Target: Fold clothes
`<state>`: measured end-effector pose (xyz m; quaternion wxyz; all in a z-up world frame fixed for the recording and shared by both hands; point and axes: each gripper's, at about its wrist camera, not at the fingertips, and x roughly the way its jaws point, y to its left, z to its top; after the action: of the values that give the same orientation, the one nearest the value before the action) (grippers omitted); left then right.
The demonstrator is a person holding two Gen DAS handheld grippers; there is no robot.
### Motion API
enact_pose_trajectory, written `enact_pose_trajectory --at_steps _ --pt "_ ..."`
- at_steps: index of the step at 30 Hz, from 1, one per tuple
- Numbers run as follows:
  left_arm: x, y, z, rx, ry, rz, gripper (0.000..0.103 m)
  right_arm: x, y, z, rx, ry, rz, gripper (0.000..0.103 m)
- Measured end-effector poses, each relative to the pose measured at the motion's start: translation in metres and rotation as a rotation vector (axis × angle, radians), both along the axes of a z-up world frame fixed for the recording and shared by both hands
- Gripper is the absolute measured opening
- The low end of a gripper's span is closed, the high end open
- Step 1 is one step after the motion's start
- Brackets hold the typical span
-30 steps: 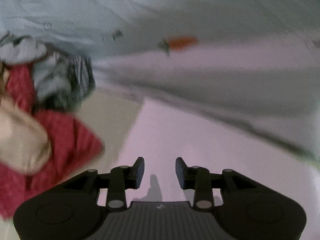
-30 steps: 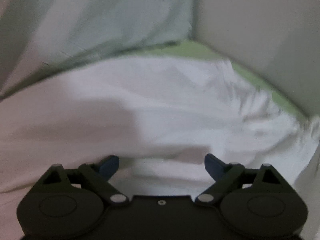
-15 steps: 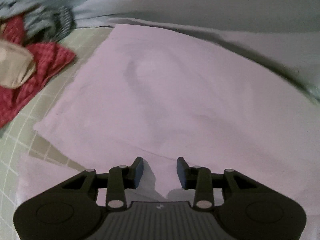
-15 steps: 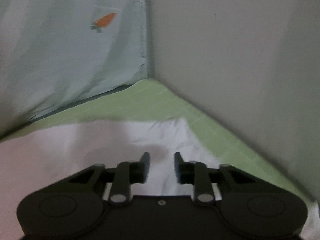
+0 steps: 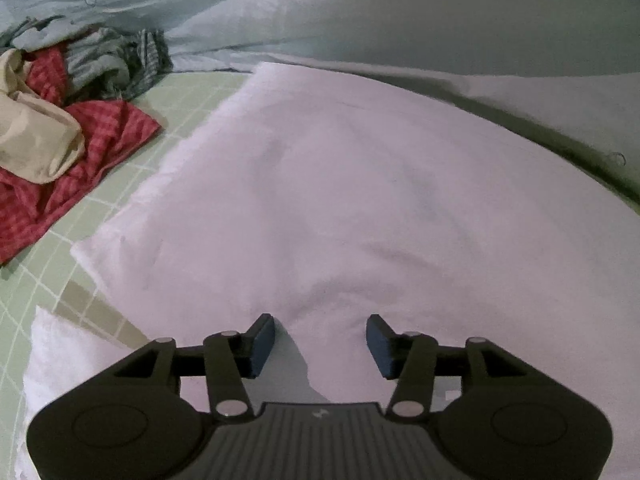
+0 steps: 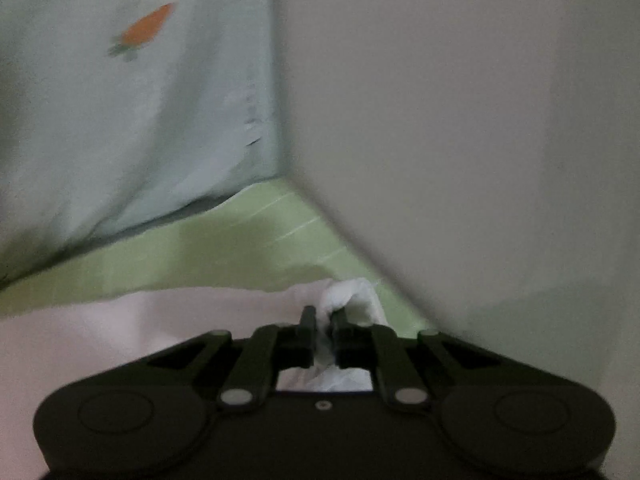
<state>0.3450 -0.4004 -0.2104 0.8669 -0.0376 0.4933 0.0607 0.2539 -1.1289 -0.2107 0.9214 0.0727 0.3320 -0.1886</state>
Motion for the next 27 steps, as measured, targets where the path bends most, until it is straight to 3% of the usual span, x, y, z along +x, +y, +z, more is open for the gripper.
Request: enact_pose_trajectory --at_steps 4,6,7,11,14,19,22,24,27 --pt "0.001 0.000 0.001 -0.029 -0.013 0.021 0.053 0.015 0.006 -0.020 -0.089 0.088 -0.025 0.018" --pt "0.000 0.004 0.002 -0.049 -0.012 0.057 0.053 0.013 0.021 -0.020 -0.194 0.111 -0.016 0.043" --pt "-0.004 0.010 0.005 -0.078 -0.016 0.083 0.053 0.010 0.027 -0.019 -0.231 0.118 -0.008 0.048" --pt "-0.025 0.029 0.019 -0.167 -0.039 0.134 0.053 -0.036 0.037 0.002 -0.231 0.038 0.030 0.067" --pt "-0.048 0.039 0.031 -0.175 -0.032 0.128 0.057 -0.087 0.051 0.018 -0.163 -0.048 0.018 0.071" --pt "-0.106 0.057 0.052 -0.236 -0.102 0.111 0.071 -0.196 0.070 0.040 0.014 -0.168 -0.031 0.070" --pt "-0.146 0.071 0.055 -0.303 -0.115 0.113 0.075 -0.254 0.067 0.037 0.294 -0.190 -0.057 0.047" --pt "-0.171 0.080 0.053 -0.334 -0.115 0.126 0.074 -0.286 0.072 0.036 0.425 -0.187 -0.107 0.028" --pt "-0.207 0.097 0.049 -0.395 -0.106 0.156 0.074 -0.323 0.074 0.033 0.532 -0.168 -0.147 0.023"
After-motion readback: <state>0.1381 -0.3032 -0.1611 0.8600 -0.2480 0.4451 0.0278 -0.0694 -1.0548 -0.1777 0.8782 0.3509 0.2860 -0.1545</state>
